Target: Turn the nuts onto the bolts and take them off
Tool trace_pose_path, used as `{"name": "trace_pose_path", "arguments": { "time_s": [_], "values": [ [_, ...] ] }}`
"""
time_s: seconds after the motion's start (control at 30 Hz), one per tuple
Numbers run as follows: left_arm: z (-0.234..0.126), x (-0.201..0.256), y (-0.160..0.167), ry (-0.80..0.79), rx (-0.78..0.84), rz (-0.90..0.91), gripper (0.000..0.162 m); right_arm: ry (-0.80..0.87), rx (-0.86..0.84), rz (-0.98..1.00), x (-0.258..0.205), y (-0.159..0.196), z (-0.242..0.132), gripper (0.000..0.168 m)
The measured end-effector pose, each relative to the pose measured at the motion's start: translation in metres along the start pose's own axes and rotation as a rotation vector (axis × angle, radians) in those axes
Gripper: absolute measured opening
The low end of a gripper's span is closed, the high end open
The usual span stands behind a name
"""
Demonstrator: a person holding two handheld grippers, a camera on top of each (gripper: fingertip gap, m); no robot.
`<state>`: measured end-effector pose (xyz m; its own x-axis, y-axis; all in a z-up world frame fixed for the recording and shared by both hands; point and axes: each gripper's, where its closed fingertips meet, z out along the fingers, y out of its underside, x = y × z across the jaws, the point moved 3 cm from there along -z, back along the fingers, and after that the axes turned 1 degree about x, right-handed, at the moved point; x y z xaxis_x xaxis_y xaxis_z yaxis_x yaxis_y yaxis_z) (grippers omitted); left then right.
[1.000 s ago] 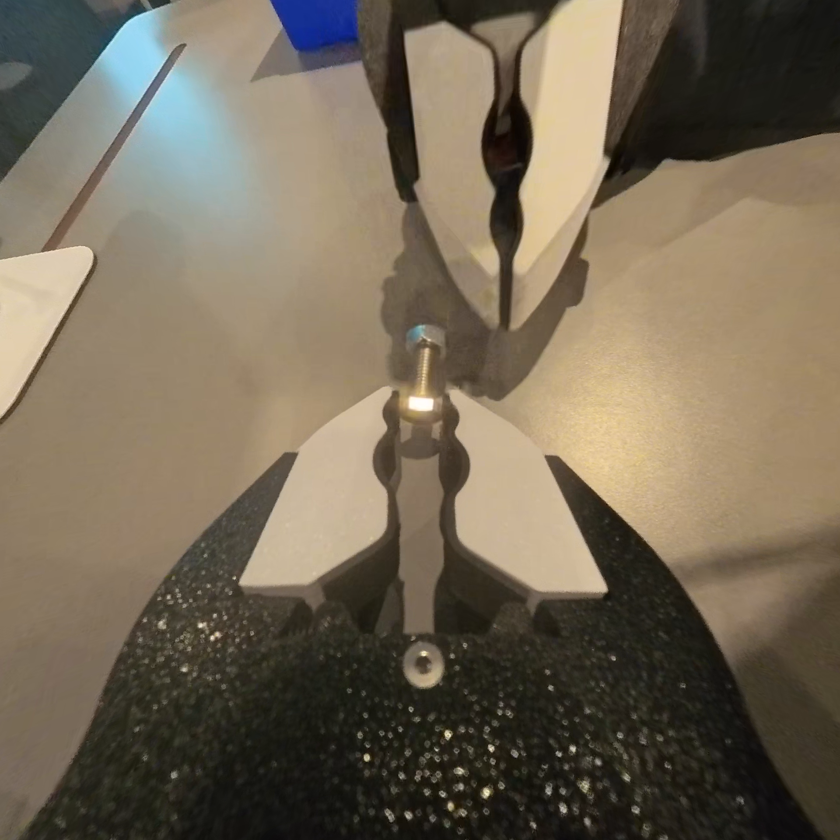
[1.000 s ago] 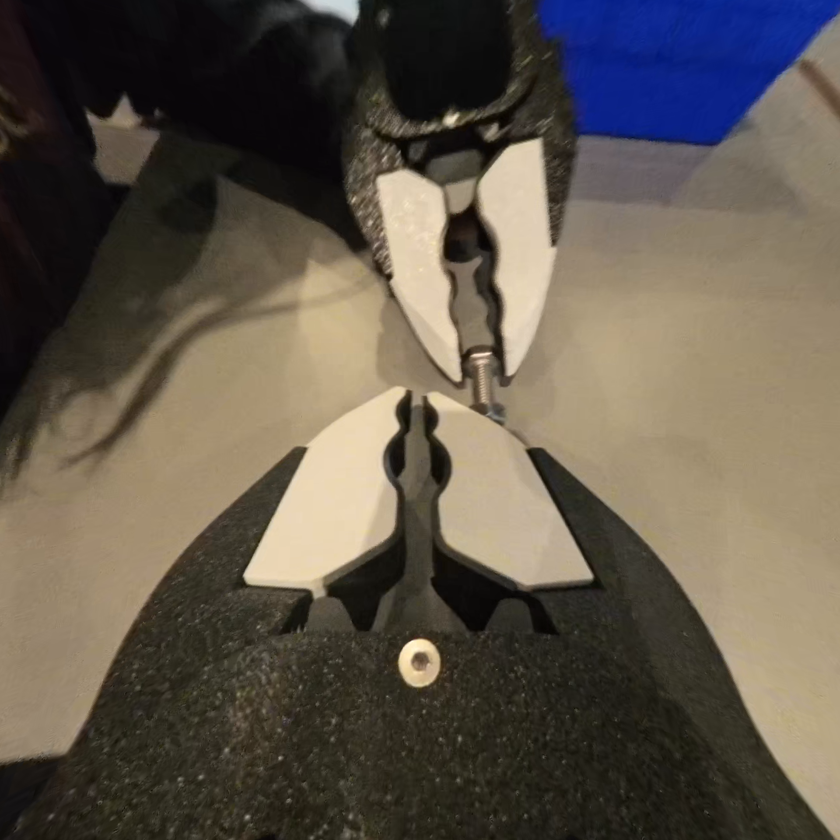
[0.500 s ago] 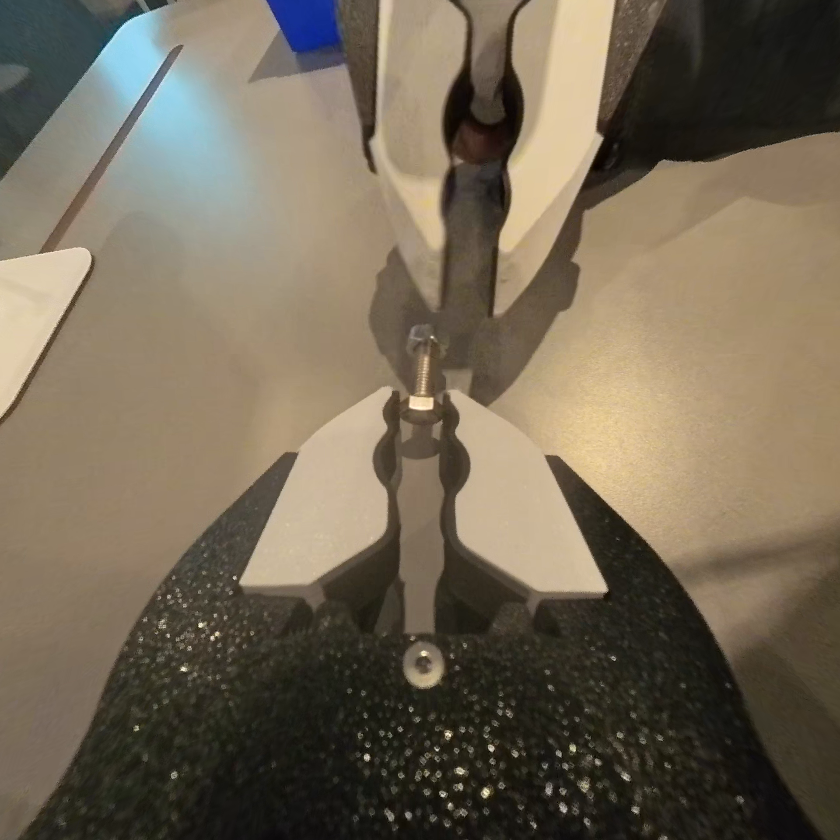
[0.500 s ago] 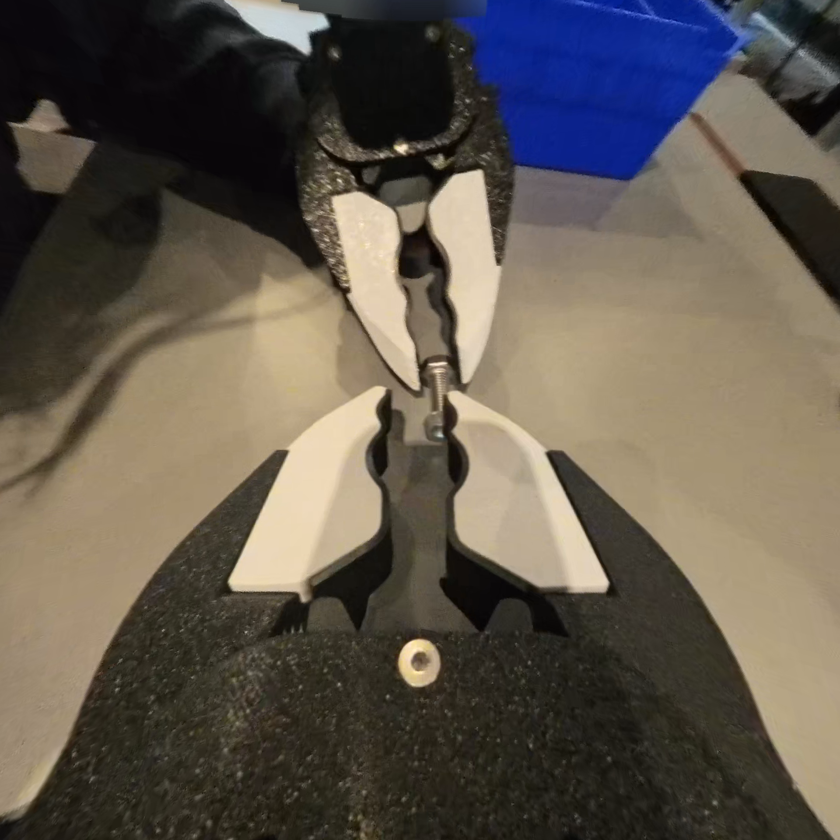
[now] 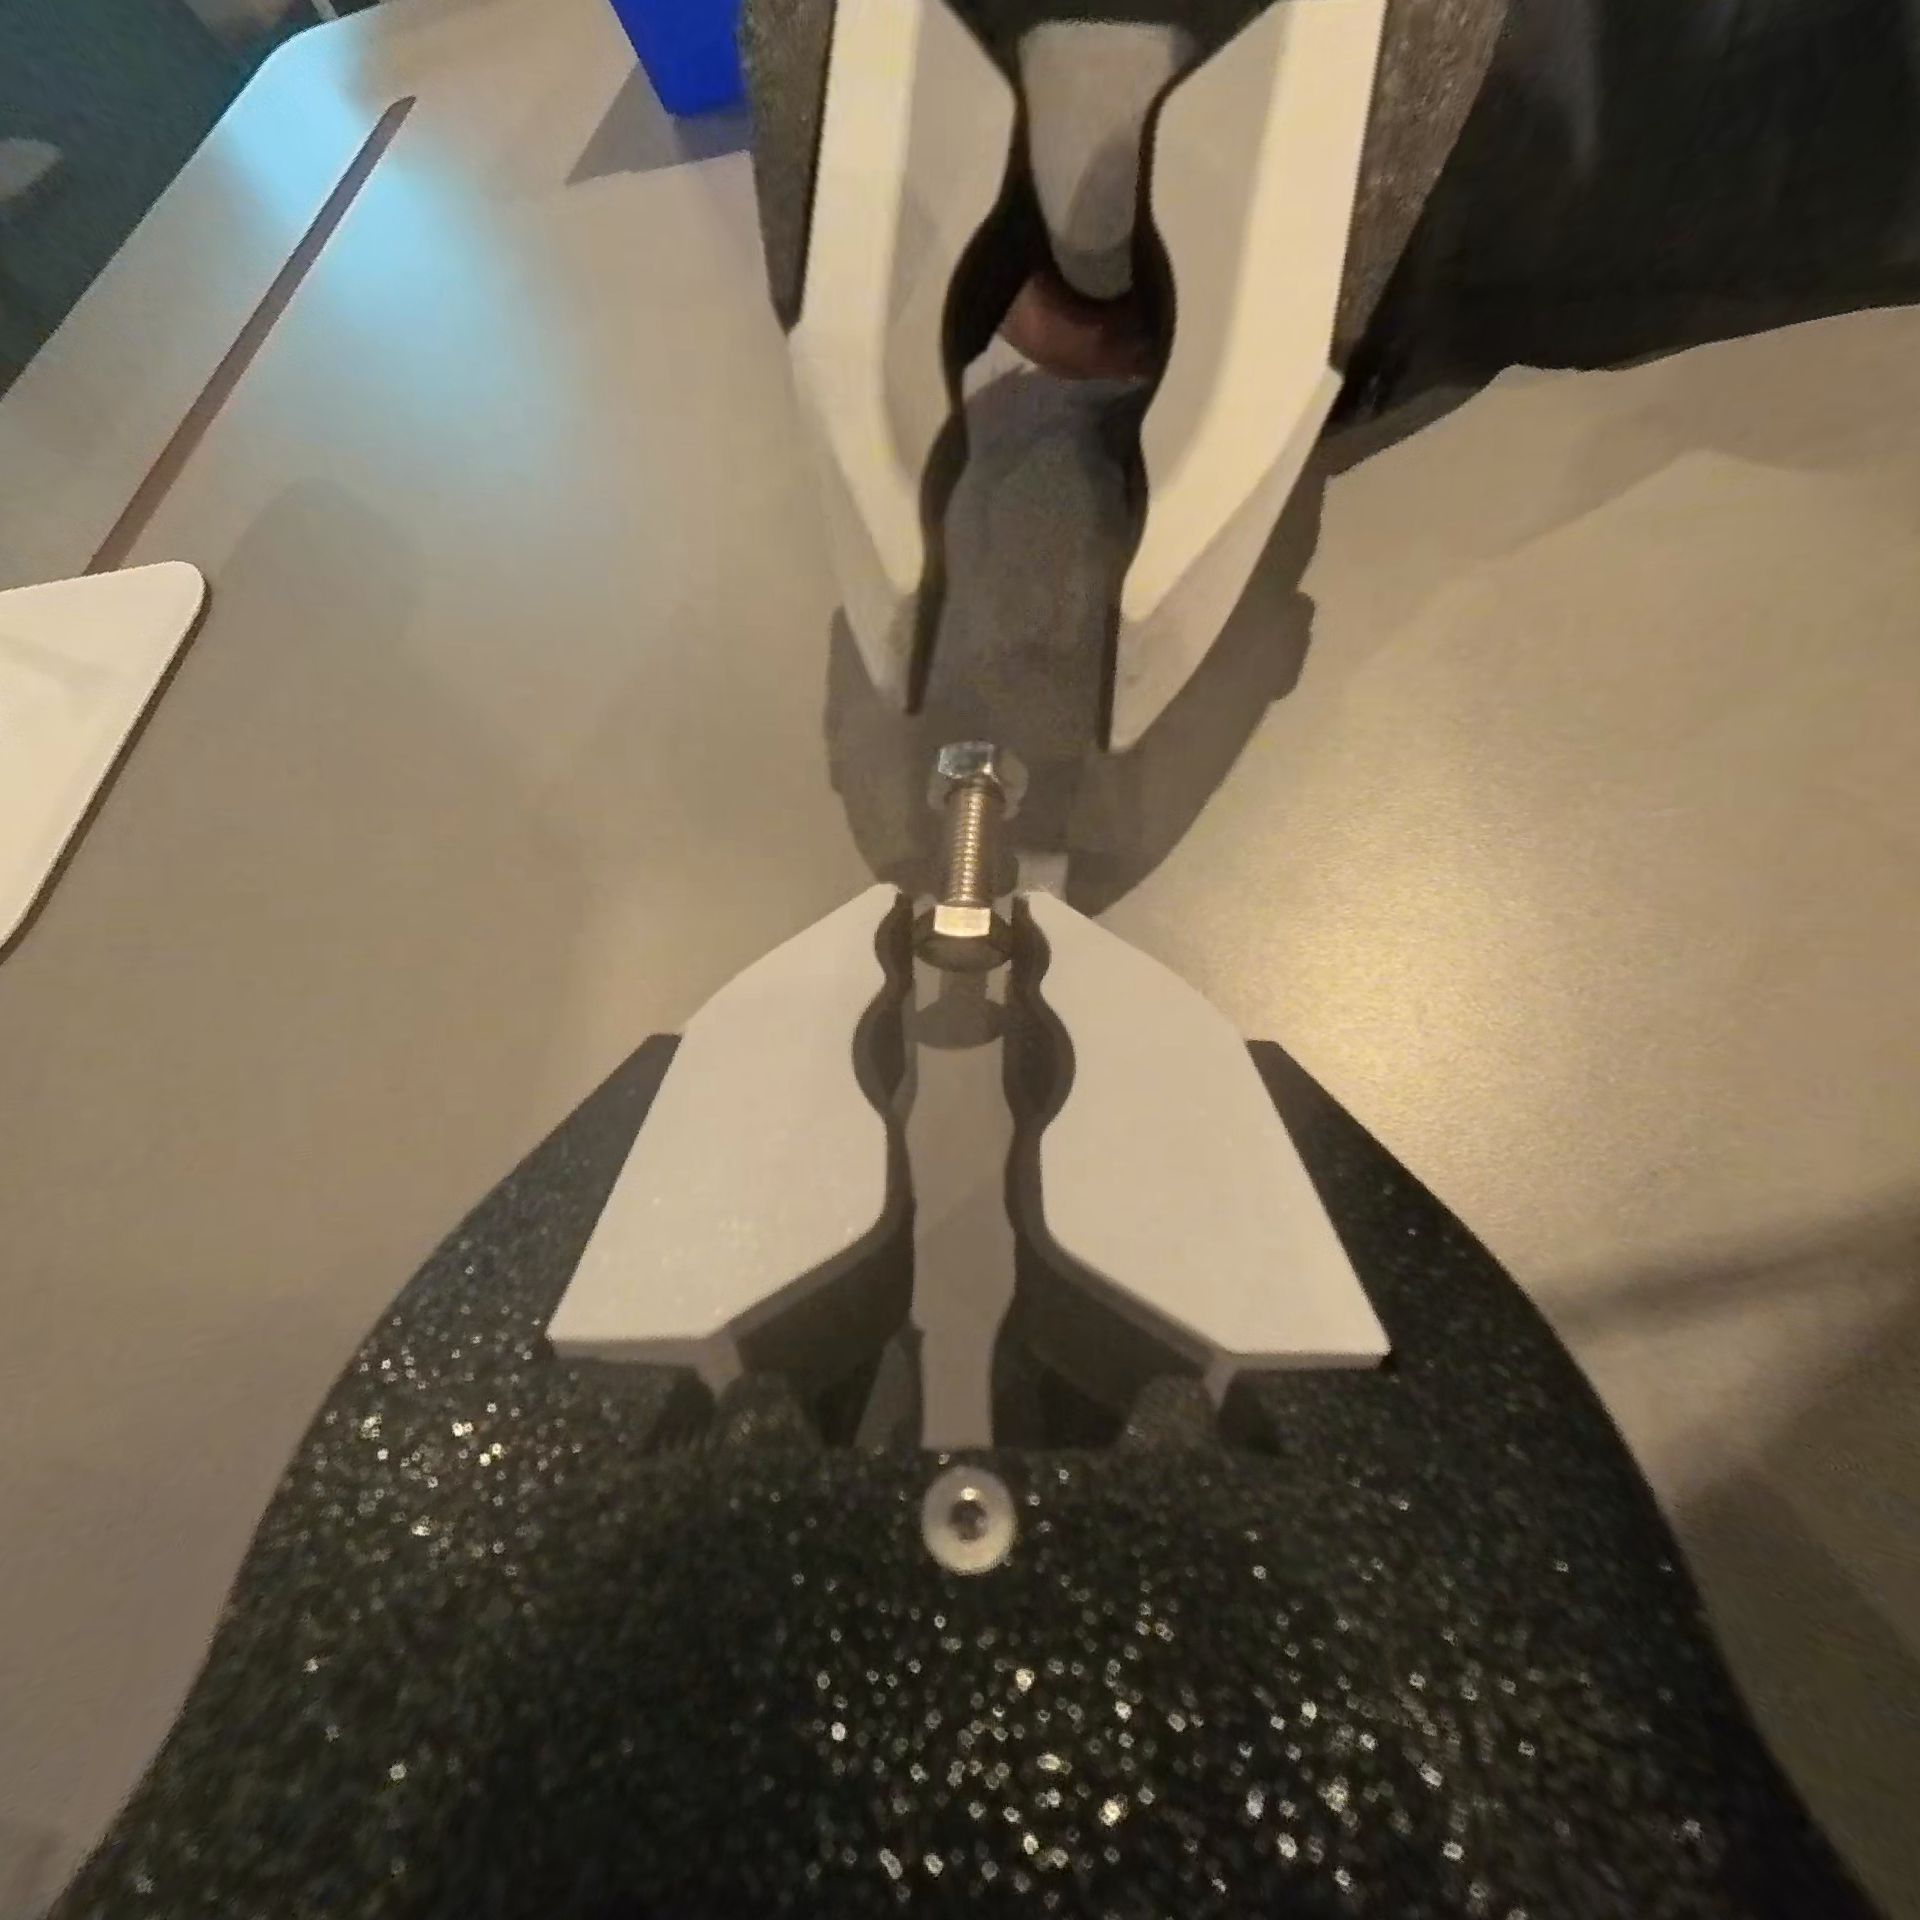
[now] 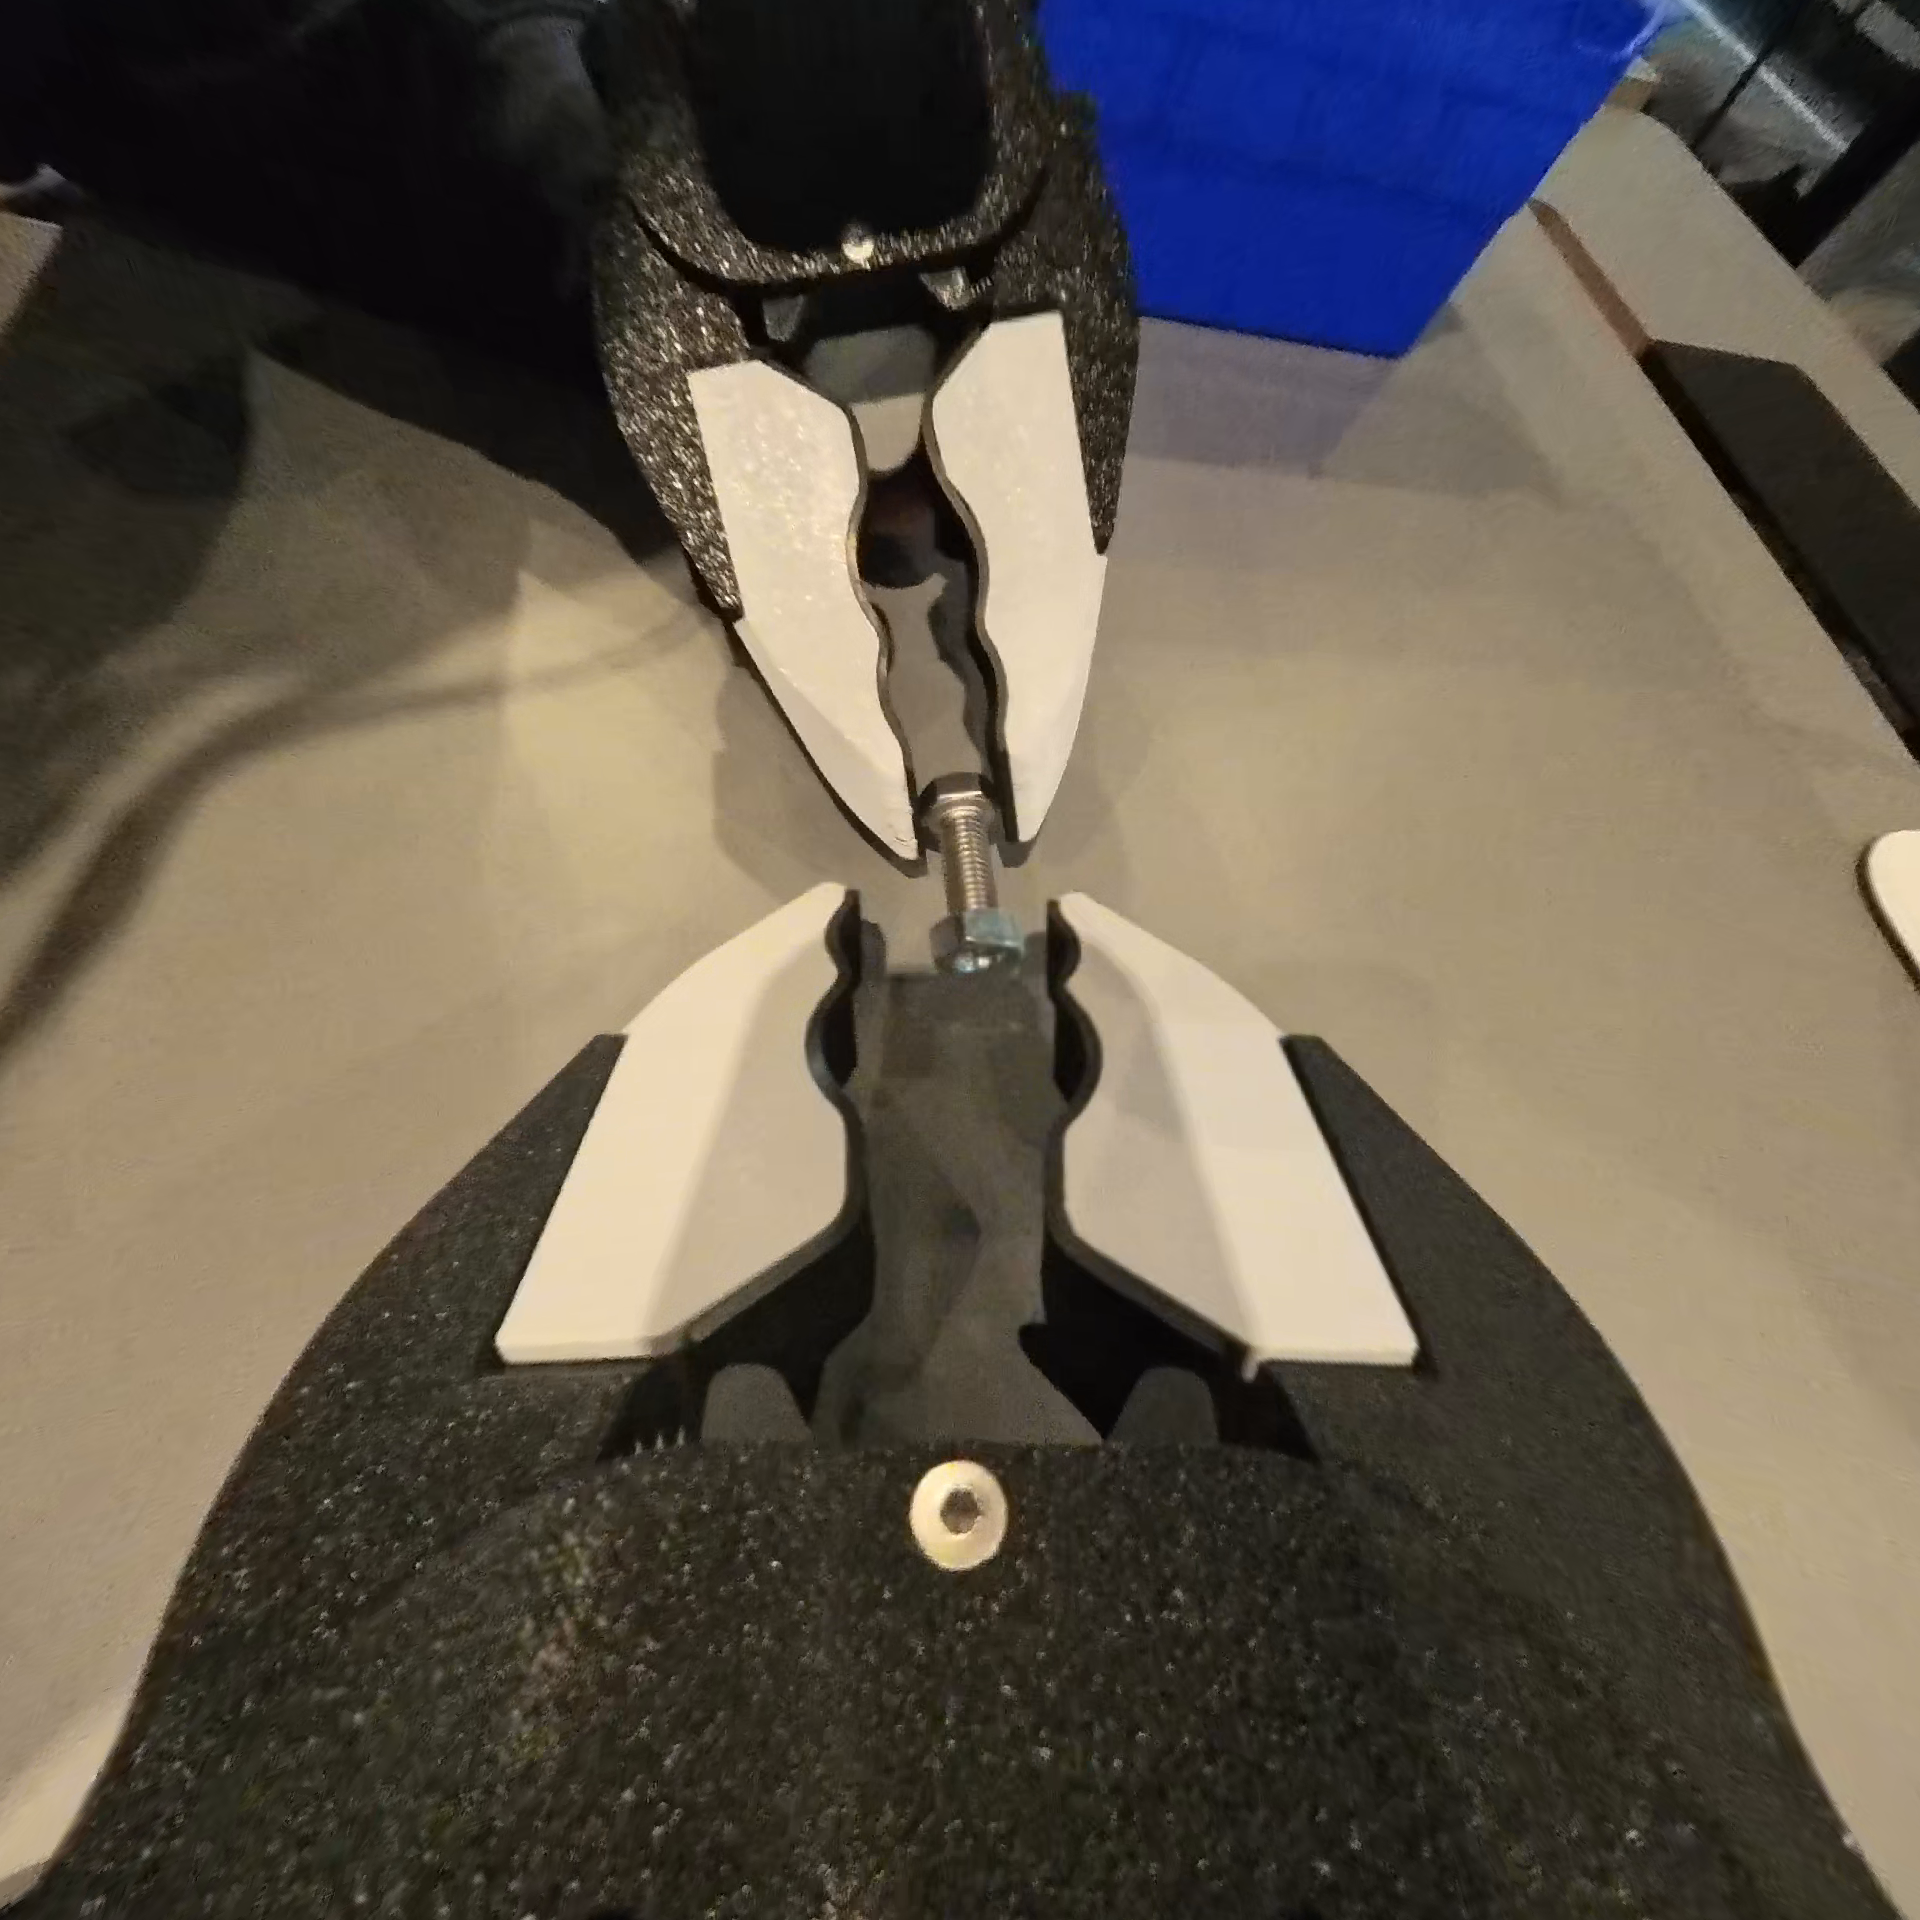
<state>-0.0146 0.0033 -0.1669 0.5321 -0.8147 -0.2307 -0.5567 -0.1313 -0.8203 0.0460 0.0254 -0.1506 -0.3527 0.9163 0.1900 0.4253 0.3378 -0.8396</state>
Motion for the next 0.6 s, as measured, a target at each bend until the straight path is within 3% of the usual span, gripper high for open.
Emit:
{"name": "trace_pose_path", "arguments": {
  "time_s": [0.03, 0.17, 0.2, 0.23, 0.43, 0.57, 0.6],
  "values": [
    [0.0, 0.0, 0.0, 0.0, 0.0, 0.0, 0.017, 0.003, -0.012, -0.006, 0.0, 0.001, 0.002, 0.036],
    [0.0, 0.001, 0.0, 0.005, 0.0, 0.003, 0.017, -0.029, -0.07, -0.019, -0.006, 0.007, 0.007, 0.035],
    [0.0, 0.001, 0.0, 0.005, 0.001, 0.003, 0.017, -0.039, -0.056, -0.006, -0.006, 0.005, 0.004, 0.028],
    [0.0, 0.0, 0.0, 0.002, -0.001, -0.002, 0.017, -0.075, -0.036, 0.009, -0.008, 0.003, 0.001, 0.009],
    [0.0, 0.0, 0.0, 0.004, -0.004, -0.011, 0.017, 0.018, -0.013, 0.007, 0.003, 0.003, 0.0, 0.031],
    [0.0, 0.0, 0.001, 0.013, -0.005, -0.014, 0.017, -0.008, -0.078, -0.012, -0.002, 0.009, 0.005, 0.026],
    [0.0, 0.0, 0.001, 0.014, -0.007, -0.02, 0.017, -0.031, -0.065, -0.002, -0.004, 0.007, 0.003, 0.016]
  ]
}}
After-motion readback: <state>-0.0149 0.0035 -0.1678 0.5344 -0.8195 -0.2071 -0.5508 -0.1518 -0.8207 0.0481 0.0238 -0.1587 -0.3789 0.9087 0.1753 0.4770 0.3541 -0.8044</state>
